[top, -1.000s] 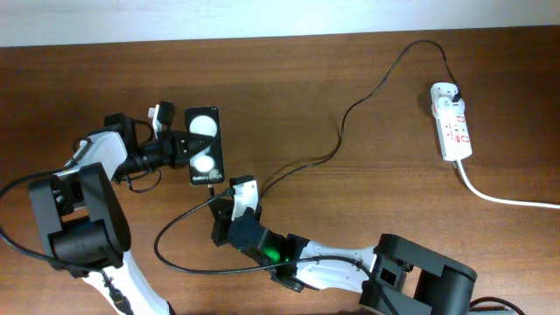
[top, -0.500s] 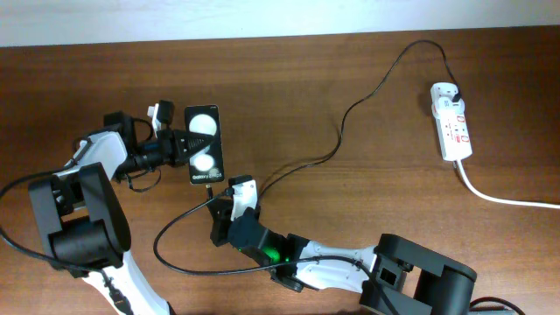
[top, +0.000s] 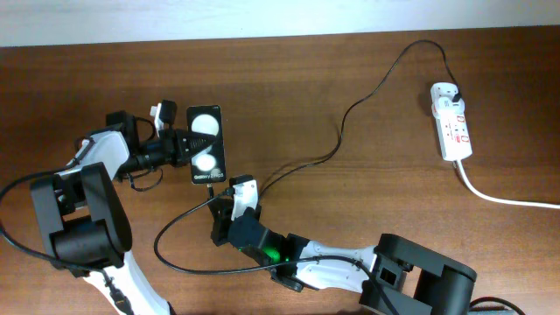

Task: Plug charger to phone and switch on socket
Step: 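Push the USB-C plug into the phone port with the right gripper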

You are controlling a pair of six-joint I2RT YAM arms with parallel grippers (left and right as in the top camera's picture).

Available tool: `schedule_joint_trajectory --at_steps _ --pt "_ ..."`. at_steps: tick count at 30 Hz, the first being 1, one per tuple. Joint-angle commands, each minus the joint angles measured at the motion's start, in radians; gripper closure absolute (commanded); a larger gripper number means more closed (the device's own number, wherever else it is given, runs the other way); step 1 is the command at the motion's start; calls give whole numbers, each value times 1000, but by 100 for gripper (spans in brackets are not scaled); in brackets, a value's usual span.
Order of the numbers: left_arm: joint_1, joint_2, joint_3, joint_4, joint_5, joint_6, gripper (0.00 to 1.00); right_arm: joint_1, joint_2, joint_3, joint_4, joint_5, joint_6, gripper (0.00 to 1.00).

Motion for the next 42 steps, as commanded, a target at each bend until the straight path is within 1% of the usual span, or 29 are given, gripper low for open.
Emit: schedule_joint_trajectory --at_steps 1,4,11,14,23,28,33,36,42 --pt "-3 -5 18 7 37 -6 100 -14 10 4 4 2 -13 96" --pt "-3 -5 18 8 31 -6 100 -14 10 4 4 6 -43 96" --pt "-3 -5 18 14 29 -6 100 -14 10 4 -1 43 -43 96" --pt "-3 -5 18 14 29 -6 100 -14 10 4 -5 109 -42 96" --pt "-3 -5 18 14 30 -6 100 -14 10 53 -3 111 -34 96" --pt "-3 -5 18 14 30 -6 100 -14 10 68 4 189 -34 96" --pt "-3 -5 18 14 30 -6 100 -15 10 104 23 189 -3 96" --pt "-3 -5 18 14 30 -6 100 -15 10 109 23 189 75 96" --pt "-3 -5 18 14 30 -6 100 -46 10 109 69 188 65 96"
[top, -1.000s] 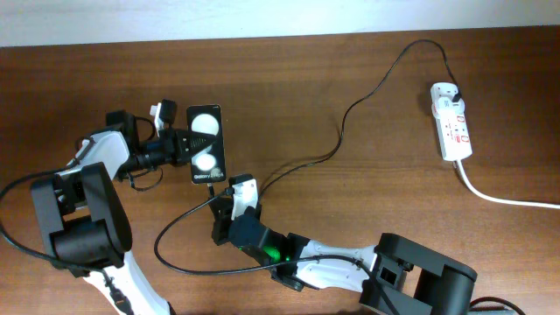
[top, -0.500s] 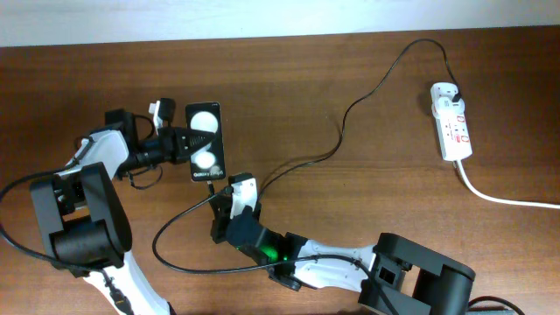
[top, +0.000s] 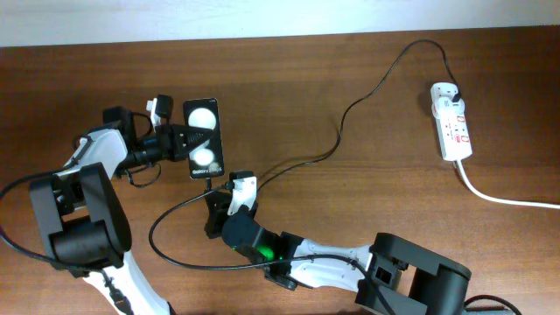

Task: Plug charger to phone and switch on socket
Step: 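Push the USB-C plug into the phone port with the right gripper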

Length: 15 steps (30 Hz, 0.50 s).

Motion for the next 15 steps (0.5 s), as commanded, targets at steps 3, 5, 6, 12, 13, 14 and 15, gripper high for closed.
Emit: schedule_joint_trajectory --at_steps 3,5,6,12,13,14,15 --pt "-5 -5 -5 -9 -8 5 100 -53 -12 75 64 98 -102 96" --pt "-5 -5 -5 -9 -8 4 100 -53 -12 84 65 99 -106 96" --pt "-5 -5 -5 -9 -8 5 100 -53 -12 86 64 99 -106 96" --pt "-5 -5 -5 -9 -8 5 100 -66 -12 87 64 95 -110 96" --pt "-5 -5 -5 -9 -8 5 100 -66 -12 87 64 94 -110 96" --pt "-5 -5 -5 -9 -8 5 100 -66 -12 87 64 94 -110 96" --pt "-5 -5 -5 -9 -8 5 100 -66 -12 87 64 94 -110 96"
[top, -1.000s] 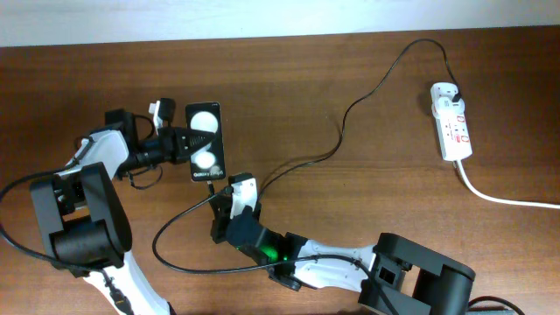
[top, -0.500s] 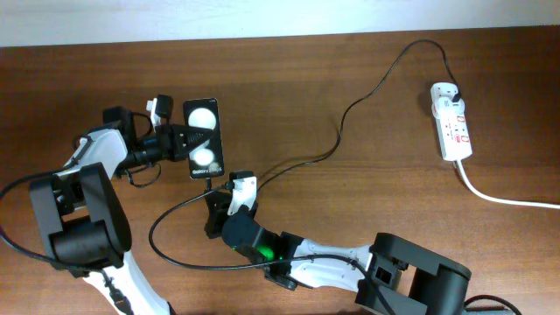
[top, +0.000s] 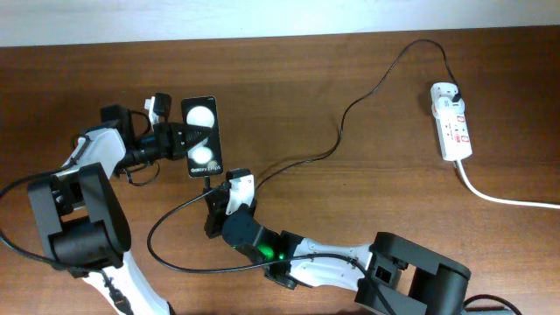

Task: Plug charger to phone and switch on socket
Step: 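Push the USB-C plug into the phone port with the right gripper, then lower the connected phone flat onto the table with the left gripper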

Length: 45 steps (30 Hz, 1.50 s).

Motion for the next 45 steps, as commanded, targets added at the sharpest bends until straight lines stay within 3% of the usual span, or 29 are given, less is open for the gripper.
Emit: schedule_joint_trajectory --at_steps 1,5,7,8,9,10,17,22,25,28,31,34,40,45 --pt "-9 -4 -16 -9 -9 21 100 -61 -13 82 48 95 -19 96" --pt "-9 -4 -16 -9 -9 20 100 -61 -13 82 48 80 -19 96" --pt "-9 -4 -16 -9 -9 21 100 -60 -13 82 47 34 -45 87" --pt "-9 -4 -16 -9 -9 20 100 -59 -13 82 46 17 -80 59" --pt "-9 -4 -16 -9 -9 21 100 -59 -14 82 45 -4 -116 11" --pt "-9 -4 -16 -9 -9 21 100 -59 -22 81 20 -37 -131 1" --pt "-9 -4 -16 2 -11 21 100 -59 -249 81 -518 -27 -143 1" --pt "-9 -4 -16 34 -118 20 100 -61 -332 81 -847 100 -145 1" --pt "-35 -4 -16 66 -213 10 100 -101 -332 81 -883 80 -78 1" --pt "-95 -4 -16 166 -470 -226 100 -185 -332 81 -911 -17 -78 1" --pt "-164 -4 -16 279 -569 -338 100 -248 -330 80 -973 -43 -78 1" --pt "-246 -4 -16 368 -807 -448 100 -290 -330 80 -1025 -43 -78 1" --pt "-365 -4 -16 399 -1135 -511 100 -296 -329 80 -1024 -31 -78 1" --pt "-410 -4 -16 417 -1264 -511 94 -295 -327 80 -1024 -32 -78 1"
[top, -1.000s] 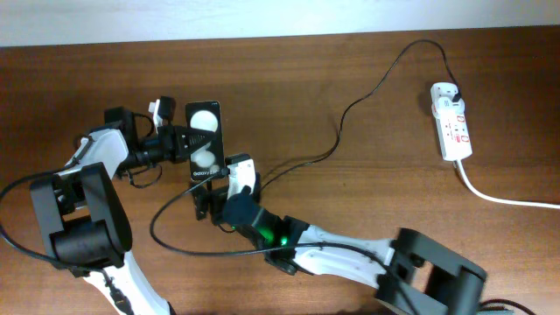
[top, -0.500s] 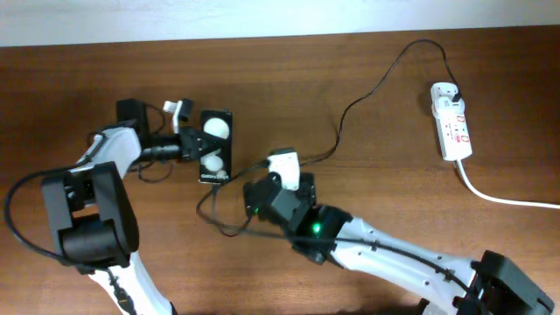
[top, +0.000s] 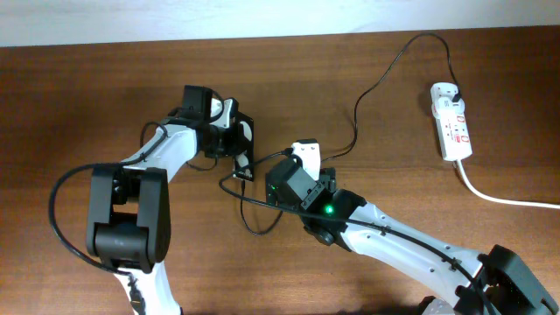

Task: Plug charger to phone and switch on socket
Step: 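Lower the connected phone flat onto the table with the left gripper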

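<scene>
The phone (top: 244, 143) is a dark slab left of the table's centre, seen tilted, with a pale patch at its near end. My left gripper (top: 226, 137) is shut on its left side. A black charger cable (top: 252, 224) leaves the phone's near end, loops toward the front and runs back right to the white socket strip (top: 451, 131). Whether its plug sits in the phone I cannot tell. My right gripper (top: 271, 185) is just right of the phone's near end; its fingers are hidden under the wrist.
A white mains cord (top: 507, 199) trails from the strip to the right edge. The black cable (top: 385, 74) arcs across the back right of the wooden table (top: 87, 79). My right arm (top: 402, 249) stretches across the front right.
The left gripper carried the phone right and slightly back, toward the centre, now tilted. The right gripper moved from in front of the phone to its right, and the cable loop shifted with it.
The left gripper held the phone flat at the left, screen up, with the right gripper holding the cable end just in front of it. Over the following moments both crept slightly left. Now the phone is tilted near the centre with the right gripper beside its near end.
</scene>
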You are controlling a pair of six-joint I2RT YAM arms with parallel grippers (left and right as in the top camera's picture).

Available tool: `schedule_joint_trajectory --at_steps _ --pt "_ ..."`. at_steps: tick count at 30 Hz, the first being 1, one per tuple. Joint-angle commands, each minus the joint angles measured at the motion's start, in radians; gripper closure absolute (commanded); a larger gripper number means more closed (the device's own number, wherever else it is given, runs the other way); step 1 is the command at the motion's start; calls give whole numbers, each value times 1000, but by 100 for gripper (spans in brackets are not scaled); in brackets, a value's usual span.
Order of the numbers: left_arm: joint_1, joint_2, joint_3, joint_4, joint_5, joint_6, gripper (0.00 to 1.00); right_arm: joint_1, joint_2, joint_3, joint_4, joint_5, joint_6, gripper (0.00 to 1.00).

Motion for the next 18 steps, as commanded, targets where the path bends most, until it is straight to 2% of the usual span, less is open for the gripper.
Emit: schedule_joint_trajectory --at_steps 1,2,3,10,14,16,18 --pt "-26 10 -1 13 -176 25 90 -3 -6 -3 -1 2 11 1" --pt "-33 10 -1 14 -176 25 84 -3 -6 -3 -1 2 11 1" --pt "-39 10 -1 16 -176 25 72 -3 -6 -3 -1 2 11 1" --pt "-44 10 -1 18 -184 26 54 -3 -5 -3 -1 1 11 1" --pt "-44 10 -1 21 -206 26 36 -3 -5 -3 -1 1 11 1" --pt "-44 10 -1 21 -206 26 34 -3 -5 -3 -1 1 11 1" --pt "-44 10 -1 30 -206 26 41 -3 -5 -3 -2 1 11 1"
